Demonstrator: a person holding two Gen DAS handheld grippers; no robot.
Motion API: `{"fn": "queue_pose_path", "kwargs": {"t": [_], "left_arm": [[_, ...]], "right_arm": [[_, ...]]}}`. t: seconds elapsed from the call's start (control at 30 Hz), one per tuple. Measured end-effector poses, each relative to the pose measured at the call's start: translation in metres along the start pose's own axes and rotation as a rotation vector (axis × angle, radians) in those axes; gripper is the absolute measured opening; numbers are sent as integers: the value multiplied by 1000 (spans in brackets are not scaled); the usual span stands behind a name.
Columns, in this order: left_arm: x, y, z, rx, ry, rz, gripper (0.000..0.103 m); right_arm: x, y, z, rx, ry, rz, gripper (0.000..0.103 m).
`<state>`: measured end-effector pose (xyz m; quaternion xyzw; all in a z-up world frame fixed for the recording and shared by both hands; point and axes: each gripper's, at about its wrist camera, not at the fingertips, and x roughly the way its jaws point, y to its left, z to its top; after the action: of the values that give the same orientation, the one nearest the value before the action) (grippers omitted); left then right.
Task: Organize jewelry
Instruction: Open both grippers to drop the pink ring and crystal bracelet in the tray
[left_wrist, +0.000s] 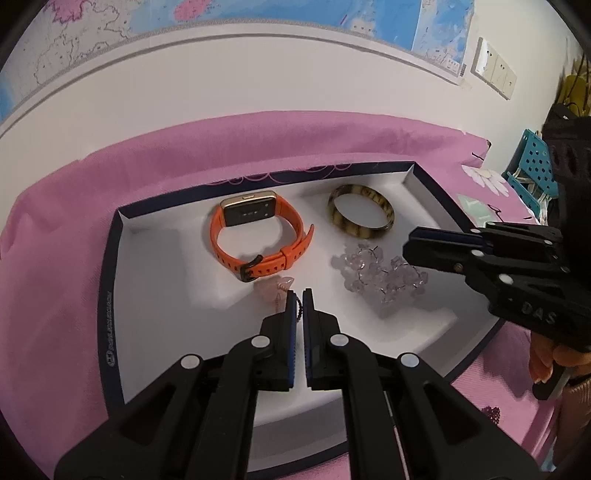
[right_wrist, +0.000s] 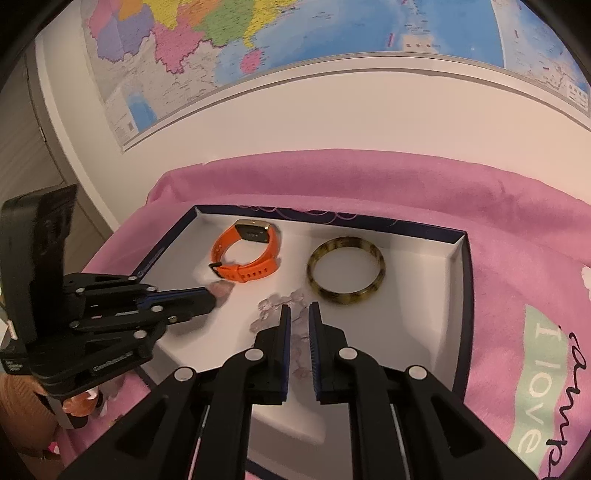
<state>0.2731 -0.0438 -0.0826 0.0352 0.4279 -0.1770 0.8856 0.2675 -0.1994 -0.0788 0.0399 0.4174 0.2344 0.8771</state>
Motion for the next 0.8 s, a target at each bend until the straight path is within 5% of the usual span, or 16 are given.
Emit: {"fn": "queue_pose_path", "kwargs": {"t": [0.17, 0.27, 0.43, 0.8], "left_arm": [[-5, 1, 0, 0, -14, -3, 15], [-21, -2, 0, 7, -59, 6, 36], [-54, -3, -5, 12, -138, 11, 47], [-121, 7, -56, -5, -225, -11, 53]], "right_arm": [[-10, 7, -4, -10, -12, 17, 11], [-23, 11, -10, -21, -30, 32, 19], [-52, 26, -30, -66, -49, 70, 33], [-81, 43, -98, -119, 25, 53, 59]]}}
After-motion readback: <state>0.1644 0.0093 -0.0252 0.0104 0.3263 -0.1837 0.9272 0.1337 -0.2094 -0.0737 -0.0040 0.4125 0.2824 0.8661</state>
